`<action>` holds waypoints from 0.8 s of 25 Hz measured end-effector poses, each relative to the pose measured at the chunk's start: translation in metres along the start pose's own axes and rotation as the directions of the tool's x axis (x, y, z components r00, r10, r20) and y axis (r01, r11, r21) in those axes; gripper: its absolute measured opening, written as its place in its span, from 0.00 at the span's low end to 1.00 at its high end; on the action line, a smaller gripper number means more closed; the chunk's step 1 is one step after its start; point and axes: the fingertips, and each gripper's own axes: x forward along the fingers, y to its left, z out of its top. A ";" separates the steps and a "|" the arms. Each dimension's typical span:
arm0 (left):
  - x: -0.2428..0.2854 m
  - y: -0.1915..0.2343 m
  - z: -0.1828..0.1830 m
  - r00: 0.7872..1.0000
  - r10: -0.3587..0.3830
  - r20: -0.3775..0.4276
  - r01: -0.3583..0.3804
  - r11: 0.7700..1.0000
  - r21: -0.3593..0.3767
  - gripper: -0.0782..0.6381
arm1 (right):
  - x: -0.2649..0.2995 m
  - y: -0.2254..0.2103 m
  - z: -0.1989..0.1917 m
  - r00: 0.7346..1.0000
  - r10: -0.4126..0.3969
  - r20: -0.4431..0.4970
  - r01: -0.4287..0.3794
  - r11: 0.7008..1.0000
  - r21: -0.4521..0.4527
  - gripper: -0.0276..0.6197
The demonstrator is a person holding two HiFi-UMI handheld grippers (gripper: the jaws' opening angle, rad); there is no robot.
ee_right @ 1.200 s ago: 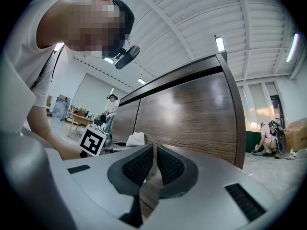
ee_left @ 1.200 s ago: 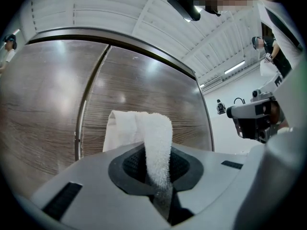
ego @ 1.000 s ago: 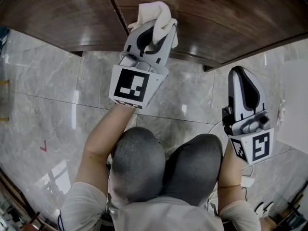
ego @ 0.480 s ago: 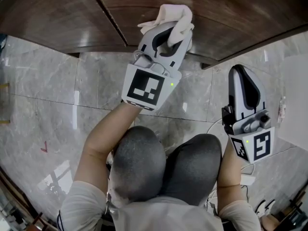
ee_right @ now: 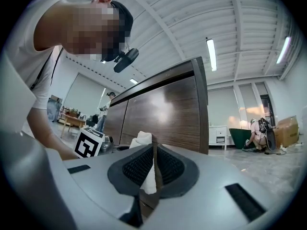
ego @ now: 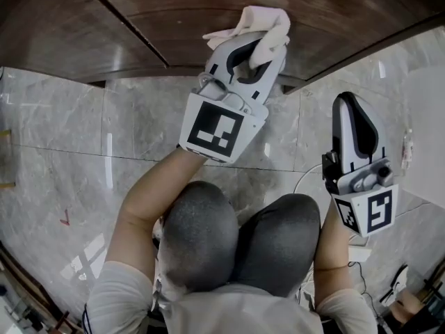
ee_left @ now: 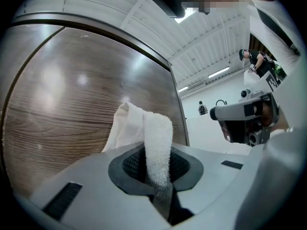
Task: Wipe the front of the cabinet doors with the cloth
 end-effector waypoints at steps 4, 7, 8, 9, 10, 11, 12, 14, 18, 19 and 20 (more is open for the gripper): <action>0.015 -0.021 -0.004 0.999 -0.043 -0.011 0.043 0.999 0.016 0.20 | -0.007 -0.011 -0.003 1.000 -0.024 0.009 0.024 1.000 0.017 0.11; 0.024 -0.029 -0.004 0.998 -0.064 -0.004 0.064 0.998 0.013 0.20 | -0.010 -0.017 -0.004 0.999 -0.032 0.012 0.032 0.999 0.015 0.11; 0.026 -0.030 -0.004 0.998 -0.067 -0.001 0.067 0.998 0.011 0.20 | -0.011 -0.019 -0.004 0.999 -0.036 0.012 0.036 0.999 0.014 0.11; 0.027 -0.032 -0.004 0.998 -0.070 0.001 0.070 0.998 0.011 0.20 | -0.012 -0.021 -0.004 0.999 -0.040 0.011 0.040 0.999 0.012 0.11; 0.029 -0.035 -0.004 0.997 -0.074 0.001 0.074 0.997 0.013 0.20 | -0.014 -0.024 -0.005 0.999 -0.043 0.009 0.043 0.999 0.010 0.11; 0.031 -0.037 -0.005 0.997 -0.079 0.002 0.079 0.997 0.013 0.20 | -0.015 -0.026 -0.006 0.999 -0.047 0.004 0.047 0.999 0.009 0.11; 0.034 -0.041 -0.005 0.996 -0.086 0.005 0.086 0.996 0.011 0.20 | -0.017 -0.028 -0.008 0.999 -0.049 -0.001 0.049 0.999 0.007 0.11; 0.040 -0.047 -0.006 0.995 -0.101 0.013 0.101 0.995 0.003 0.20 | -0.019 -0.032 -0.010 0.998 -0.055 -0.014 0.055 0.999 0.001 0.11; 0.053 -0.064 -0.007 0.990 -0.136 0.021 0.137 0.990 -0.021 0.20 | -0.026 -0.042 -0.012 0.996 -0.078 -0.032 0.078 0.997 -0.015 0.11; 0.056 -0.069 -0.008 0.989 -0.146 0.022 0.147 0.989 -0.026 0.20 | -0.029 -0.045 -0.011 0.996 -0.089 -0.033 0.088 0.996 -0.020 0.11; 0.059 -0.074 -0.009 0.988 -0.156 0.023 0.157 0.987 -0.032 0.20 | -0.031 -0.048 -0.010 0.995 -0.099 -0.033 0.098 0.995 -0.026 0.11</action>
